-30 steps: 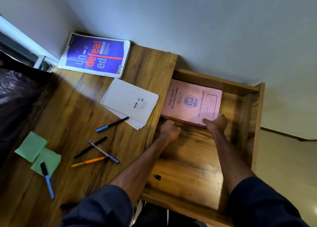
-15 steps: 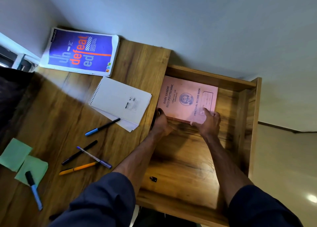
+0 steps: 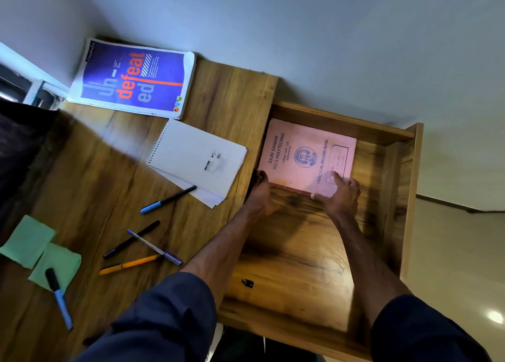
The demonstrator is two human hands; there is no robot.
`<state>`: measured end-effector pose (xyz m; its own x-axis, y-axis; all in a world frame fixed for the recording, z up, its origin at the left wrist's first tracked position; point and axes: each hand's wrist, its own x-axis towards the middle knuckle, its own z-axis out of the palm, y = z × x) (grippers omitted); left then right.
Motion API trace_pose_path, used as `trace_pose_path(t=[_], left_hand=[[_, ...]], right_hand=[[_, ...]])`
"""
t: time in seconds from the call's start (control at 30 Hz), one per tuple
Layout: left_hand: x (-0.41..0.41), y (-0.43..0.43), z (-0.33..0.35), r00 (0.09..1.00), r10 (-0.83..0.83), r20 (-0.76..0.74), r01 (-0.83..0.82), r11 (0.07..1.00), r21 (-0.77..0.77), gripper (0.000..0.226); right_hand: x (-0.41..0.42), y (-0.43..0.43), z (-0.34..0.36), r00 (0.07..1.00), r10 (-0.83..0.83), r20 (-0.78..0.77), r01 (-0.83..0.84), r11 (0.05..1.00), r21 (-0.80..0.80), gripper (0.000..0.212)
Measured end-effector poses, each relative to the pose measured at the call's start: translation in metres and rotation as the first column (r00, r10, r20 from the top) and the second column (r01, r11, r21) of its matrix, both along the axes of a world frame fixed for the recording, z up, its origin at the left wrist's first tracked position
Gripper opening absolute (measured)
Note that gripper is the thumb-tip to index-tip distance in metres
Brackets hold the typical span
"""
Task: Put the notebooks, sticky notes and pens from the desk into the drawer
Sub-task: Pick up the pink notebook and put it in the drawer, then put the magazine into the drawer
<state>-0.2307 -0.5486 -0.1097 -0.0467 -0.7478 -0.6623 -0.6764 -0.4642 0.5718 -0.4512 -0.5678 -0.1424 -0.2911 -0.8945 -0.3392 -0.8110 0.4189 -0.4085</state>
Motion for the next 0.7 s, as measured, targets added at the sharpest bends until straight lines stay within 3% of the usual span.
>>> trace_pose_path(t=[0.2, 0.4, 0.5, 0.6, 0.7], left_hand=[[-0.005, 0.010, 0.017, 0.990, -0.062, 0.130, 0.081, 0.986, -0.145, 0.086], [0.008, 0.029, 0.045, 0.999, 0.002, 0.038, 0.012, 0.930, -0.368, 0.067], [0.031, 0.038, 0.069, 0.992, 0.122, -0.016, -0.115, 0.876, -0.468, 0.042], [0.069, 0.041, 0.092, 0.953, 0.292, -0.078, -0.286, 0.789, -0.543, 0.035], [0.118, 0.044, 0.098, 0.894, 0.446, -0.037, -0.360, 0.666, -0.654, 0.029]], right_hand=[[0.014, 0.011, 0.014, 0.999, -0.045, -0.013, 0.043, 0.994, -0.098, 0.083], [0.081, 0.014, 0.064, 0.975, 0.044, 0.216, 0.039, 0.928, -0.369, 0.051], [0.124, 0.006, 0.088, 0.943, 0.137, 0.304, 0.028, 0.876, -0.481, 0.034], [0.174, -0.007, 0.109, 0.916, 0.208, 0.344, 0.014, 0.839, -0.544, 0.021], [0.225, -0.022, 0.125, 0.874, 0.318, 0.368, -0.049, 0.810, -0.584, 0.013]])
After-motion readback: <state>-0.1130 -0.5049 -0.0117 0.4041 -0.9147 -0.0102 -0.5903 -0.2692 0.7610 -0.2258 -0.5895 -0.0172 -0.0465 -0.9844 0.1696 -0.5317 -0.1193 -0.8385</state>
